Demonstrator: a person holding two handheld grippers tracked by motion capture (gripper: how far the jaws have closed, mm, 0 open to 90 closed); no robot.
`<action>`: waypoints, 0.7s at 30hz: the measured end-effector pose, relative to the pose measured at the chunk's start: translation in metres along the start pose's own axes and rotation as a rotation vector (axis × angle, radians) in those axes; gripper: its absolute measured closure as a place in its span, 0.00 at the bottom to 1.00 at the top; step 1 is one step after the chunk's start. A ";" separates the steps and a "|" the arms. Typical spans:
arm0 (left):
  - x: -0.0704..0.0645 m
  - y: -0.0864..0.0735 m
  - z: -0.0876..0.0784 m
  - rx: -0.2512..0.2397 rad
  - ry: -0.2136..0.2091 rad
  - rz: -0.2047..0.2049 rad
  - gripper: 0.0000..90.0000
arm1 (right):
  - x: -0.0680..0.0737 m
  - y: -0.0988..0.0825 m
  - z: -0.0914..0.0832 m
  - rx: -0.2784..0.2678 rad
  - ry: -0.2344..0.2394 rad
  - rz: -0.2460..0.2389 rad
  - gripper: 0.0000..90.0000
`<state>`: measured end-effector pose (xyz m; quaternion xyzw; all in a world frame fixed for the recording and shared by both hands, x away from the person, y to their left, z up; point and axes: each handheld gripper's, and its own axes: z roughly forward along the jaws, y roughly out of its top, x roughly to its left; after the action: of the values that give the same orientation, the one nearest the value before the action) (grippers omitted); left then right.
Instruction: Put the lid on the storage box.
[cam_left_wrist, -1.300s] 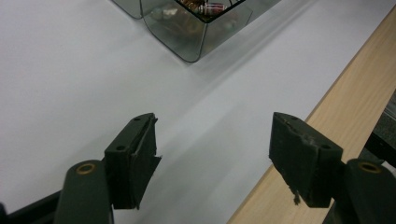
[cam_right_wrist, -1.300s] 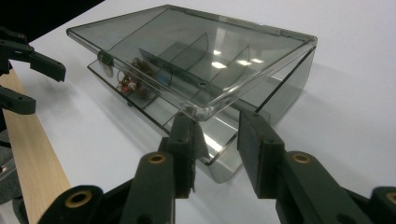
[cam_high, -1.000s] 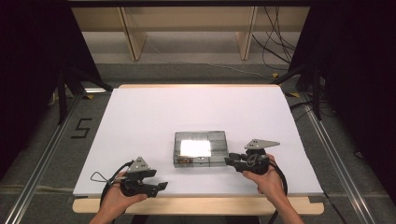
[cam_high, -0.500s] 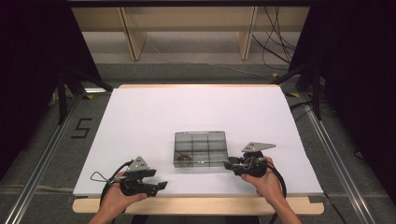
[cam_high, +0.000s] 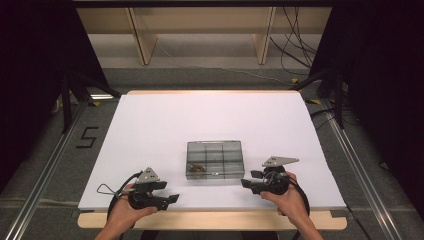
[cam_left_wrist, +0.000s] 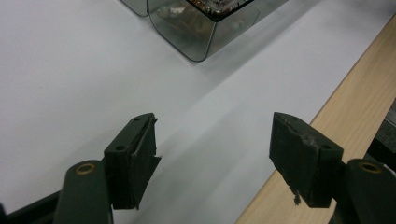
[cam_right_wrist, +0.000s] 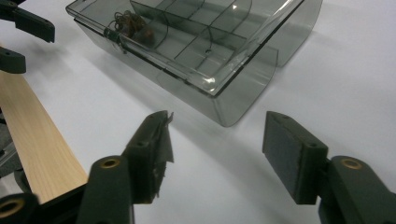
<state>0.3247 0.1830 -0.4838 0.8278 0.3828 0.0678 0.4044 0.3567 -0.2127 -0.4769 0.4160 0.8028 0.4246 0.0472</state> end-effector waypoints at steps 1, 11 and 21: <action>0.000 0.000 0.000 0.004 0.004 0.001 0.35 | -0.001 0.000 -0.001 0.008 0.002 -0.023 0.45; -0.001 0.000 0.000 -0.006 0.005 0.000 0.35 | 0.008 -0.014 -0.012 0.010 0.007 -0.022 0.42; -0.001 0.001 -0.002 -0.011 0.010 0.016 0.35 | 0.007 -0.029 -0.028 -0.019 -0.004 0.005 0.40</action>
<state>0.3237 0.1831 -0.4818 0.8282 0.3779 0.0773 0.4066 0.3223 -0.2344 -0.4783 0.4186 0.7975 0.4313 0.0518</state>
